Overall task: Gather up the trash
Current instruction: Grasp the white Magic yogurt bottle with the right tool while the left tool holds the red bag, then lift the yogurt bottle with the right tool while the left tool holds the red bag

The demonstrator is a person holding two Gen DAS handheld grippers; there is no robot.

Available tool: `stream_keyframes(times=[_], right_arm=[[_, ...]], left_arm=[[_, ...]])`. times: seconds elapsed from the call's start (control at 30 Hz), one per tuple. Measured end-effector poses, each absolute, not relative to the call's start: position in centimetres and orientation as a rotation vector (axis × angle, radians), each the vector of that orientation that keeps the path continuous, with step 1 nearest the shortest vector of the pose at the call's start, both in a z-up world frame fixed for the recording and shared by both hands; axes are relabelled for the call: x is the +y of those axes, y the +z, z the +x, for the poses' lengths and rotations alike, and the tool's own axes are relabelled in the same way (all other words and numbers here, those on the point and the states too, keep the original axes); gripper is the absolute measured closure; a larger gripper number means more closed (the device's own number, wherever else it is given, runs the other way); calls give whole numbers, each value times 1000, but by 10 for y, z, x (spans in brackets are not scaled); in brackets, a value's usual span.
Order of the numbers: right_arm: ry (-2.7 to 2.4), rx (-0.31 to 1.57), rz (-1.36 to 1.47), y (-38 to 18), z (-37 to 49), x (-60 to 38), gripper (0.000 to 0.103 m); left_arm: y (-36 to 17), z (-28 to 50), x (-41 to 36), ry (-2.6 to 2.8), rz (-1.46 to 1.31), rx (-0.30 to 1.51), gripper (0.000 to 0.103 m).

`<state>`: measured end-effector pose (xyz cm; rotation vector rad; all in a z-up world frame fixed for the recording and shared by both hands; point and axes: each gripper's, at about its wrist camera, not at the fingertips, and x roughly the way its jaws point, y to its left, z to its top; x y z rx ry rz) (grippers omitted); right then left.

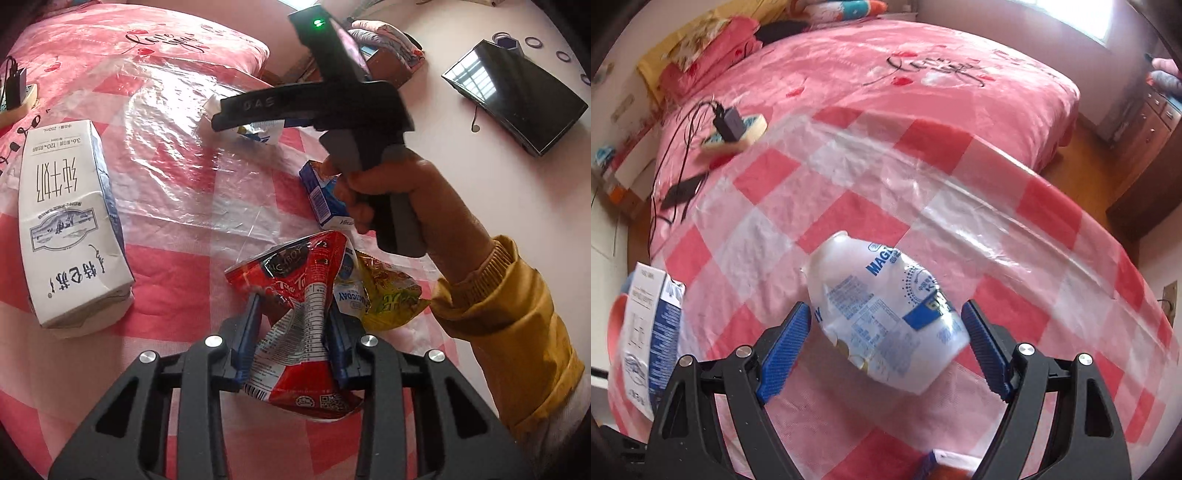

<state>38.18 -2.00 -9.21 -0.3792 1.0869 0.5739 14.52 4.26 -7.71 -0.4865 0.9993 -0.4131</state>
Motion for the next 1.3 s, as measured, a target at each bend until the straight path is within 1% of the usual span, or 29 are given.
stream_keyframes(times=[0.13,0.17,0.2,0.5,0.77,0.97,1.3], right_arm=[[582,1061,-394,-93,376,-19,21],[584,1059,-397,-94,375,-19,25],[590,1054,-396,-93,373,-20,27],[569,1029,-393,-88,351,-26,28],[525,980,-302,-63,319,-45,28],[489,945,-190,-44,276,-73,28],[486,910,-56,-30,208,-101,28]], left_arm=[[-78,147,43,-419,-480,997,68],[-78,147,44,-420,-479,996,68],[-78,147,44,-420,-477,996,68],[-76,142,44,-407,-466,990,68],[-75,129,48,-395,-461,985,68],[-73,113,54,-389,-461,975,68],[-70,89,69,-368,-458,962,68]])
